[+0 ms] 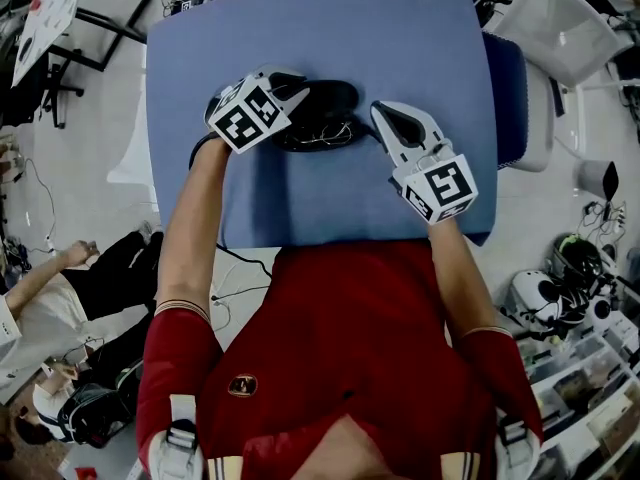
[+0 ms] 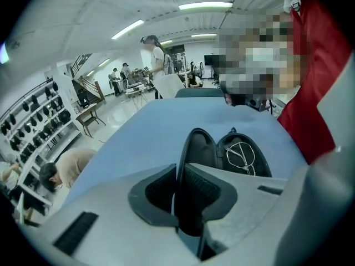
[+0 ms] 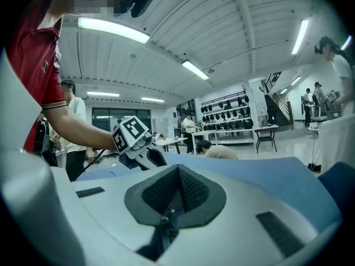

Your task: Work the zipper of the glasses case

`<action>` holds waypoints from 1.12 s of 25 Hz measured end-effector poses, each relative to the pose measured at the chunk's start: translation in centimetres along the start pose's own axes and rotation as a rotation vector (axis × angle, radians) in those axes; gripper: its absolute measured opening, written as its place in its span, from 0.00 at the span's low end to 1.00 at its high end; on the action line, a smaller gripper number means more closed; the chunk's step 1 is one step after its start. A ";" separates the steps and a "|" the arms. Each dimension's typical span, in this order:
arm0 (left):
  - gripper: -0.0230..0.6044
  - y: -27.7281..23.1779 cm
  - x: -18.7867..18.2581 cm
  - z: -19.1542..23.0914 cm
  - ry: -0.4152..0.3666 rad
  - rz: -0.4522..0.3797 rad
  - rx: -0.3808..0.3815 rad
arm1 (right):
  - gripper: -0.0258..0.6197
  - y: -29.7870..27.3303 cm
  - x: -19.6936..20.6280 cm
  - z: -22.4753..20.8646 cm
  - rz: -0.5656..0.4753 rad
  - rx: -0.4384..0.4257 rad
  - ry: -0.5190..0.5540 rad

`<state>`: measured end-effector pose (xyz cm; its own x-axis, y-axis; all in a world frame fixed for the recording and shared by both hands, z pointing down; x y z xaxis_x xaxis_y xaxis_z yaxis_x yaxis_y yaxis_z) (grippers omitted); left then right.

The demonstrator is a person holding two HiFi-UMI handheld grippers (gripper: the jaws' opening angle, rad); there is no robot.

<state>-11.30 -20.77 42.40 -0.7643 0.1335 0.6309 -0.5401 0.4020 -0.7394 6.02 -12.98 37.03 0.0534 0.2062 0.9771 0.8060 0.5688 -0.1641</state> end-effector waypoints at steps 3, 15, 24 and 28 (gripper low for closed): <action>0.11 0.3 -0.2 -0.4 -0.035 -0.013 -0.017 | 0.03 0.1 0.3 0.3 0.006 -0.001 0.000; 0.11 3.8 -1.4 -2.6 -0.120 -0.059 -0.091 | 0.03 0.2 0.4 -0.4 0.026 -0.019 -0.003; 0.11 5.5 -1.6 -4.9 -0.200 -0.047 -0.150 | 0.03 -0.6 0.2 -1.2 0.022 -0.063 -0.023; 0.12 6.4 -1.6 -6.1 -0.216 -0.056 -0.184 | 0.03 -1.0 0.3 -0.7 0.023 -0.093 -0.023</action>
<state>-11.35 -12.90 38.12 -0.8029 -0.0817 0.5905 -0.5258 0.5636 -0.6371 5.65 -14.06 37.54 0.0598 0.2370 0.9697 0.8562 0.4872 -0.1719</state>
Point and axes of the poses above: the fingertips, and each gripper's own axes: y backward along the fingers, z to its left, x out of its underside, the point moved 6 cm from there along y, backward along the fingers, and after that the axes turned 9 degrees about -x, right-handed, at the moved point
